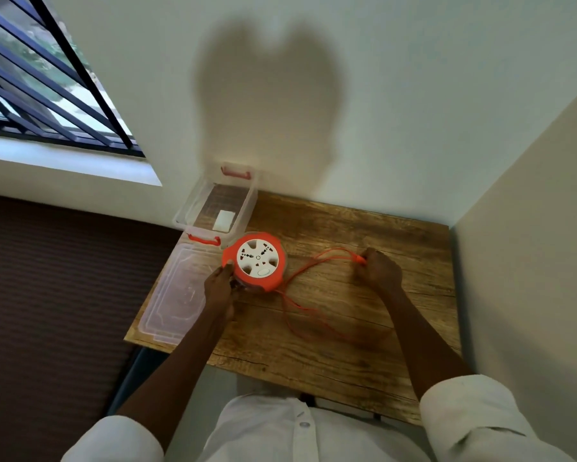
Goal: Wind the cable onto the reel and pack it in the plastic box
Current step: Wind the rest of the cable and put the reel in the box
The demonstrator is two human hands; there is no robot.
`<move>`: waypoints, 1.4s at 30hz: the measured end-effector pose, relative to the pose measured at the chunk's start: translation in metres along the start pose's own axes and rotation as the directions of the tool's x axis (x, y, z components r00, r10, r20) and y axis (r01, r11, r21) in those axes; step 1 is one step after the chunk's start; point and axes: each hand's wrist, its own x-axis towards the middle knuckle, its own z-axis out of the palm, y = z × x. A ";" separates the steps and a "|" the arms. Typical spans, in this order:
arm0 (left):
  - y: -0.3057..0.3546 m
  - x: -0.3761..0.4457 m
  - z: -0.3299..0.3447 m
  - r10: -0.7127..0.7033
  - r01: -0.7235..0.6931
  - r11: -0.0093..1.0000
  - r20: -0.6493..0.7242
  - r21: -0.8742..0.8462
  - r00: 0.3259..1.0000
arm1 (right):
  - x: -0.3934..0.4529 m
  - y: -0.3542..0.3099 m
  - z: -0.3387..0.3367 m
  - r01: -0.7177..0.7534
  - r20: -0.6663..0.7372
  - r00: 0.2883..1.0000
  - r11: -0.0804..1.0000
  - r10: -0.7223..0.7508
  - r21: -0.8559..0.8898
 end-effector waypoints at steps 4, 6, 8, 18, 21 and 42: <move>0.003 0.013 0.022 -0.001 0.000 0.999 0.047 0.039 0.999 | -0.013 0.022 -0.006 -0.120 -0.079 0.988 0.983 0.131 0.137; 0.006 0.020 0.033 -0.006 0.003 0.998 0.055 0.055 0.998 | -0.022 0.031 -0.008 -0.153 -0.106 0.978 0.964 0.179 0.220; 0.009 0.023 0.044 -0.031 0.029 0.999 0.055 0.044 0.998 | -0.032 0.039 -0.009 -0.185 -0.113 0.967 0.936 0.227 0.299; 0.022 0.028 0.072 -0.115 0.064 0.978 0.258 0.197 0.959 | -0.083 0.044 0.000 -0.217 -0.088 0.936 0.757 0.340 0.616; 0.024 0.032 0.074 -0.121 0.064 0.973 0.256 0.222 0.959 | -0.100 0.045 0.003 -0.266 -0.081 0.909 0.721 0.408 0.640; -0.001 -0.024 0.100 0.026 -0.646 0.602 0.797 0.470 0.604 | -0.166 0.042 0.024 -0.305 0.202 0.829 0.119 0.521 0.945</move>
